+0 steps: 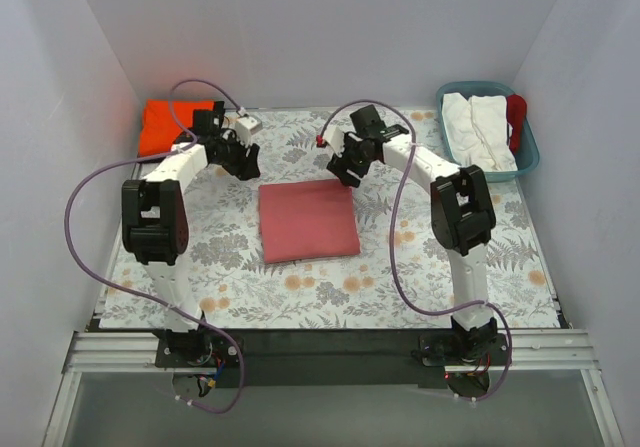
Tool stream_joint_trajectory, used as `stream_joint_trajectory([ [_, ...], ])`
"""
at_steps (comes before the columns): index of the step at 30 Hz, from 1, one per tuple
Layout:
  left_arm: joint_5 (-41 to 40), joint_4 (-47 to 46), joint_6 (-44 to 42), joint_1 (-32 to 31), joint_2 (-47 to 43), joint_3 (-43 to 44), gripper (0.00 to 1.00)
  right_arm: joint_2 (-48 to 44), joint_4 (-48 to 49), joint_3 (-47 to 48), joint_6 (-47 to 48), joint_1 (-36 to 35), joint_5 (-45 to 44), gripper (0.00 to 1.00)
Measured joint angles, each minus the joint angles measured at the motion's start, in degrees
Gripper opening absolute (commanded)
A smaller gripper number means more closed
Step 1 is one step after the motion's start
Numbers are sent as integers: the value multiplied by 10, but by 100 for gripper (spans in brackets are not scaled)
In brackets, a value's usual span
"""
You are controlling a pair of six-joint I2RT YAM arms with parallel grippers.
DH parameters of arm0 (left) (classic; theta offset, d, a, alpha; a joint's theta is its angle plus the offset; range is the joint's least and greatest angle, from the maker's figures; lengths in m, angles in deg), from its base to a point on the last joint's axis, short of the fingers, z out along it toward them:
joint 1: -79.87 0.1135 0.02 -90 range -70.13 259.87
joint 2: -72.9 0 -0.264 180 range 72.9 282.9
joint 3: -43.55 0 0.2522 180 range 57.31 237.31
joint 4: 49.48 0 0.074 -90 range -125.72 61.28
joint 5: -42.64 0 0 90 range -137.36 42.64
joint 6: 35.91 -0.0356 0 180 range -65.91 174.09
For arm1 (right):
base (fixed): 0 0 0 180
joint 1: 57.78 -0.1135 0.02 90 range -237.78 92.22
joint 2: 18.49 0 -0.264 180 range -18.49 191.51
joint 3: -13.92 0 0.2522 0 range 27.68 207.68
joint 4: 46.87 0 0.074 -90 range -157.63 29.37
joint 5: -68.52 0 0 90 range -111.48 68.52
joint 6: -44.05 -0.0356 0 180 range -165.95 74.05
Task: Fold and stack the t-shirts
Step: Fold the tshirt
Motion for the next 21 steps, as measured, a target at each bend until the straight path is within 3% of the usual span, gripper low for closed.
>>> stream_joint_trajectory([
  [4,45,-1,83,32,-39,21,49,-33,-6,13,-59,28,13,81],
  [5,57,-1,106,39,-58,14,51,-50,-10,13,-76,34,25,84],
  [6,71,0,128,44,-81,3,61,-67,-14,13,-95,40,37,89],
  [10,168,-9,234,44,-184,-79,67,-148,-13,-9,-178,49,132,97],
  [16,285,-19,351,16,-265,-244,69,-215,-4,-139,-277,15,282,99],
  [21,342,-11,410,1,-247,-337,64,-202,-4,-255,-322,-31,337,98],
])
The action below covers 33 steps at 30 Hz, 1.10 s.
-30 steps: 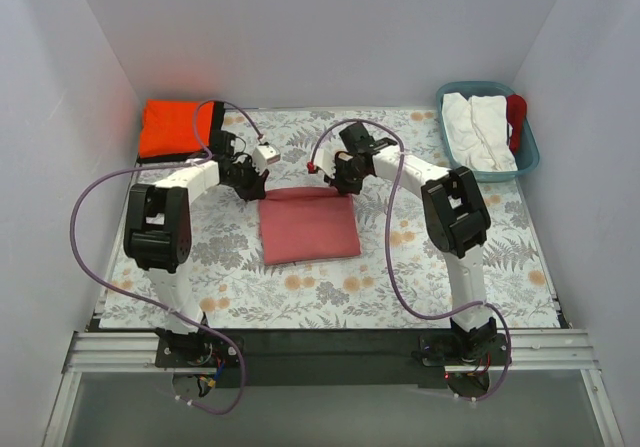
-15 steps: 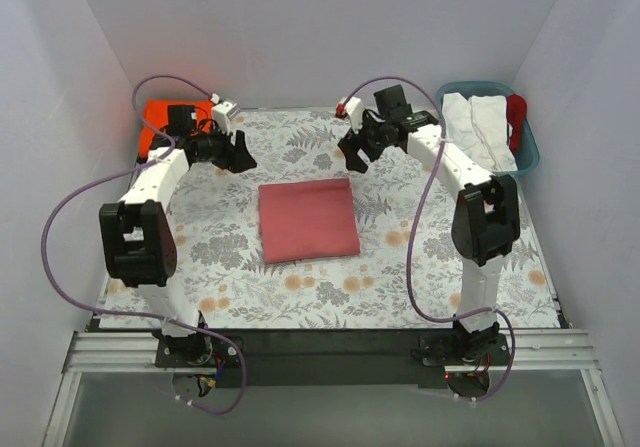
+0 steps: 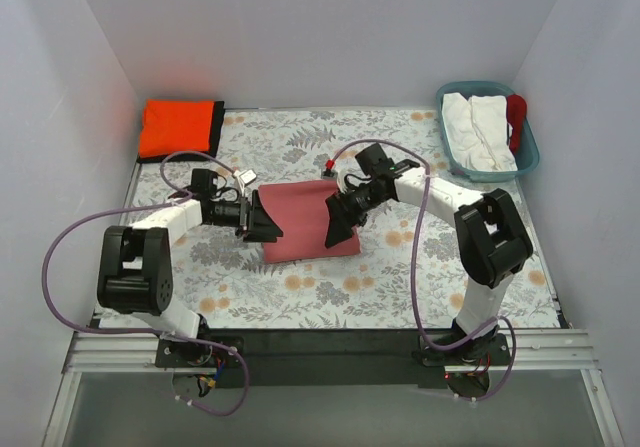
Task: Fold and stack the t-shirts
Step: Fold the tshirt, then neatly place the folded tshirt to the corner
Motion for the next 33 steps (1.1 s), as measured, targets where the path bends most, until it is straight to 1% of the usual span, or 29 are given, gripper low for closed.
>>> stream_joint_trajectory([
  [3,26,6,14,-2,39,-13,62,23,7,-28,-23,-8,20,98],
  [6,36,6,22,-5,87,-14,62,52,29,-42,-38,0,27,97],
  [9,21,4,26,-6,136,-12,61,87,43,-47,-47,14,22,97],
  [11,7,5,30,-6,166,-1,61,104,44,-39,-59,27,37,97],
  [15,-10,9,39,-2,240,73,61,134,42,5,-65,50,37,96],
  [18,-18,11,34,5,251,123,61,144,39,35,-59,66,19,95],
  [20,-17,5,32,18,240,142,61,140,40,44,-53,70,0,95],
  [22,-12,-15,48,46,208,134,63,126,38,45,-46,72,-17,94],
  [23,-12,-31,63,66,184,120,67,115,35,45,-41,69,-28,93],
  [26,-32,-77,113,133,81,66,70,69,33,48,-22,38,-85,87],
  [27,-44,-85,125,148,52,57,70,50,35,52,-9,18,-115,82],
  [28,-61,-94,142,161,20,48,71,31,42,57,5,-7,-153,80],
  [30,-97,-101,173,169,-38,41,73,0,69,61,42,-67,-228,75],
  [33,-132,-103,205,169,-77,36,75,-26,117,58,106,-166,-329,70],
])
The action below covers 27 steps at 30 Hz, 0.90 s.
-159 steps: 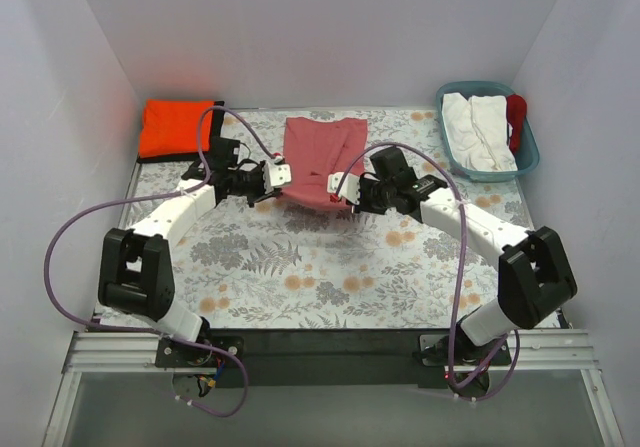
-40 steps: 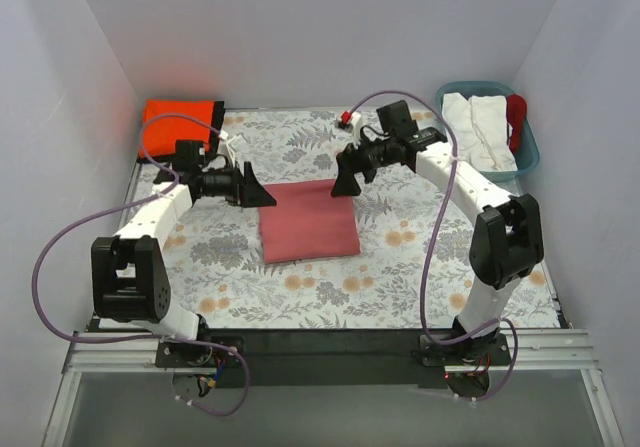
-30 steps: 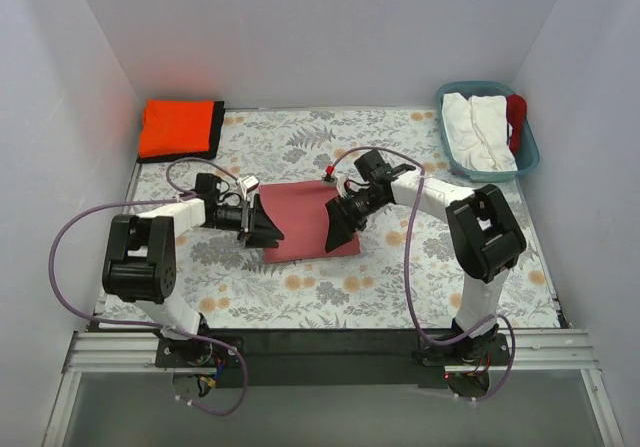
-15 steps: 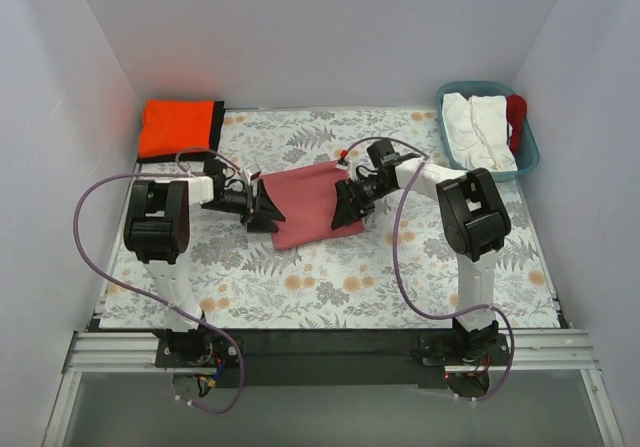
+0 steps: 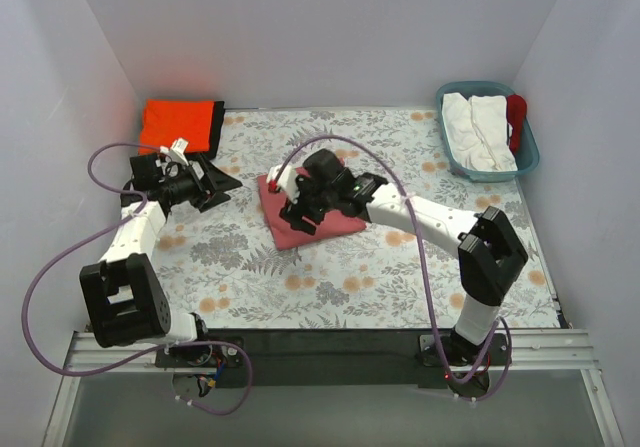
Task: Fold and stack the t-shirts
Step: Neatly place the folded tshirt to the corner
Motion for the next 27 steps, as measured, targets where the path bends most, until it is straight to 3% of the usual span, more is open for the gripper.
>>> stream_joint_trajectory([
  [4,-54,5,37,12,-17,-28,75,13,32,-8,58,-92,-99,63],
  [12,-127,14,70,23,0,-43,75,100,59,-8,107,-134,-203,61],
  [27,-157,13,86,23,43,-52,76,152,81,8,134,-156,-196,59],
])
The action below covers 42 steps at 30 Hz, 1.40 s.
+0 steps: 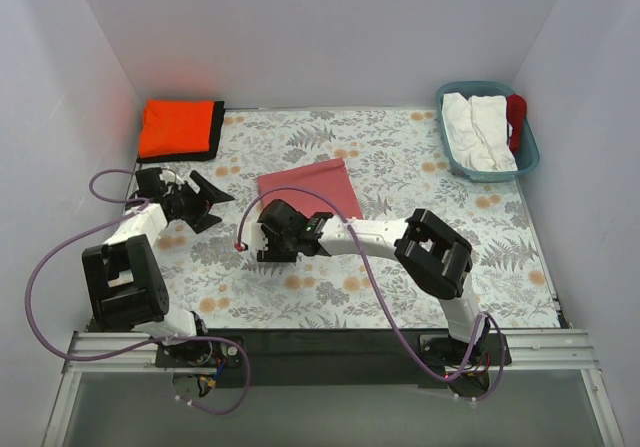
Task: Fold and stack the t-shirts
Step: Neatly place the folded tshirt to the corner
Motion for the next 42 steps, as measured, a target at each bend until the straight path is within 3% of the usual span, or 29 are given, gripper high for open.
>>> stream_joint_trajectory([
  [5,-2,0,6,0,15,0,76,18,3,0,6,-3,11,54],
  [8,-2,0,10,0,18,0,76,26,15,7,11,-3,10,41],
  [11,-2,-1,11,0,18,0,76,32,20,8,16,0,13,17],
  [12,-2,-1,11,0,18,0,76,33,20,8,19,0,13,2],
  [19,7,-33,40,0,24,-44,77,34,18,12,18,8,23,1],
  [25,26,-86,88,-9,87,-59,82,21,11,40,-8,40,72,1],
  [42,-46,-219,235,-128,137,-30,84,27,5,168,-46,54,104,1],
])
